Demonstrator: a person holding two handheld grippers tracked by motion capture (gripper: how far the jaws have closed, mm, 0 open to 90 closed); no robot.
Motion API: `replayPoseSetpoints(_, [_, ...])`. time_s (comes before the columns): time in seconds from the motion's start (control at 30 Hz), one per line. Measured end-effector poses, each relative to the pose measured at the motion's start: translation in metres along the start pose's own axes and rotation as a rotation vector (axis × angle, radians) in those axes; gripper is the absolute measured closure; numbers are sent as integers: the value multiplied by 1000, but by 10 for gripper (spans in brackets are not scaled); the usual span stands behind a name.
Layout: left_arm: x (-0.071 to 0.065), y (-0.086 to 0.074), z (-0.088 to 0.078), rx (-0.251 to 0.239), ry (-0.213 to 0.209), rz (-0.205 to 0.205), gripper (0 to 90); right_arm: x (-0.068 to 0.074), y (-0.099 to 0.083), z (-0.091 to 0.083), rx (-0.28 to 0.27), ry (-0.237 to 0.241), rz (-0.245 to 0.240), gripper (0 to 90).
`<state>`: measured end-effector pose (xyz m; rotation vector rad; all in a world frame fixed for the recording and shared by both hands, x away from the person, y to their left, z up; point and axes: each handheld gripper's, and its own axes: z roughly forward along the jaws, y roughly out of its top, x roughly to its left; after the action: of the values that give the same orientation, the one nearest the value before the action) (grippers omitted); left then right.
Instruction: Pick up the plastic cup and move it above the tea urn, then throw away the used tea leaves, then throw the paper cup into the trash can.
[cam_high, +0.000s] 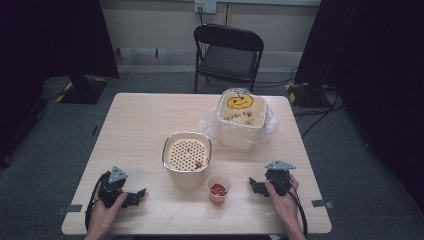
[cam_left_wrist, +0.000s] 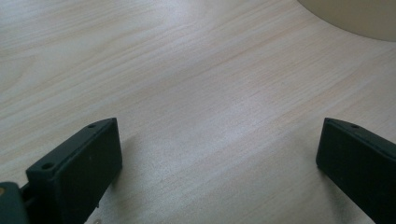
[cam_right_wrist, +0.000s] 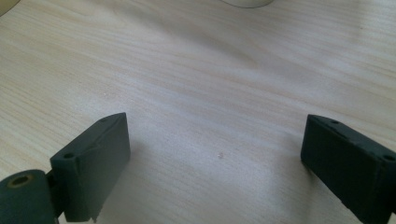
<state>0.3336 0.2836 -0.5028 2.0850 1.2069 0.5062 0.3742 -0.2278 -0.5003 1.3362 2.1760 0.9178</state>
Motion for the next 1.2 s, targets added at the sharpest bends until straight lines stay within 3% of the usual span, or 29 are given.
replayPoseSetpoints(0.63, [0,0,0,2,0,2,0,0,0,0,0,-2,-1,79])
replayPoseSetpoints(0.83, [0,0,0,1,-2,-2,0,3,-1,-4,-9,11,1,154])
replayPoseSetpoints(0.93, [0,0,0,0,-2,-3,0,8,-2,-11,-11,52,-28,152])
replayPoseSetpoints(1.07, [0,0,0,1,-2,-3,0,20,-4,-20,-14,164,-75,151])
replayPoseSetpoints(1.1, [0,0,0,1,-2,-3,0,20,-4,-20,-14,164,-75,151])
replayPoseSetpoints(1.13, [0,0,0,1,-2,-2,0,27,-4,-22,-1,219,-108,160])
replayPoseSetpoints(1.2, [0,0,0,1,-2,-3,0,34,-4,-24,2,257,-129,181])
